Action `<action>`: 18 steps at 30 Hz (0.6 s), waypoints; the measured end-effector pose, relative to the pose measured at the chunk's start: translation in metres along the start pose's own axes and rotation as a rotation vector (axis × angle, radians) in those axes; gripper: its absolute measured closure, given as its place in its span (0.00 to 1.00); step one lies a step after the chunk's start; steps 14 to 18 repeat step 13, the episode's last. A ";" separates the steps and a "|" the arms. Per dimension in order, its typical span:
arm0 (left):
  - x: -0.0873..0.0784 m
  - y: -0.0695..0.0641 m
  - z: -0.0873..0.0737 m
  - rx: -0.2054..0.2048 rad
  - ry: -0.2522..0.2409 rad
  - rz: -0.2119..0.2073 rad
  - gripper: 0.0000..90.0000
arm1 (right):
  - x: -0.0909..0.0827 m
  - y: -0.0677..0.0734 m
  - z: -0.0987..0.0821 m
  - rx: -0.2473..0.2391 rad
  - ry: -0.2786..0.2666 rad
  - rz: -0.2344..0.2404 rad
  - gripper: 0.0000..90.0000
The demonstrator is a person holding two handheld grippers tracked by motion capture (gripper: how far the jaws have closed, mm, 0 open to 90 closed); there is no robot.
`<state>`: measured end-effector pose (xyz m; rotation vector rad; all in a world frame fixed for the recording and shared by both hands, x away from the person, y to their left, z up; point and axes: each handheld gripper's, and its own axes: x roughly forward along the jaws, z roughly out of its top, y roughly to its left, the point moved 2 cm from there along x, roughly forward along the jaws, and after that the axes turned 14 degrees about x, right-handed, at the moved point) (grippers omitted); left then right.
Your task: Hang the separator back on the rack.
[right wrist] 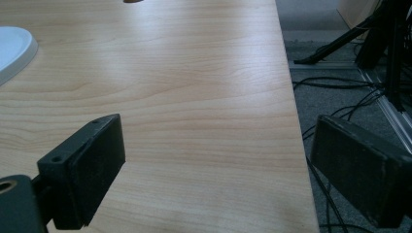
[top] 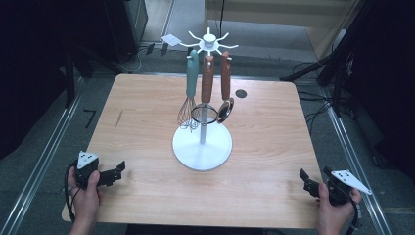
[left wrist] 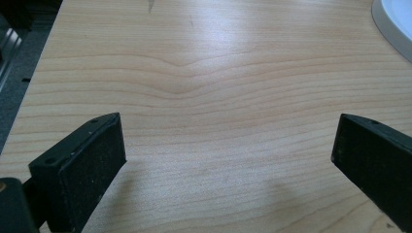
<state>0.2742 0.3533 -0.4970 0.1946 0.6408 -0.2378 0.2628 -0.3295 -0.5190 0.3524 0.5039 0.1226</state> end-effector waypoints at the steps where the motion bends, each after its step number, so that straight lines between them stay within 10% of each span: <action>1: 0.000 0.000 0.000 0.000 0.001 0.000 0.00 | 0.000 0.001 0.000 -0.001 -0.003 -0.006 0.07; 18: -0.001 0.001 0.000 -0.003 -0.002 0.001 0.00 | 0.003 0.007 -0.002 -0.029 0.027 -0.018 0.08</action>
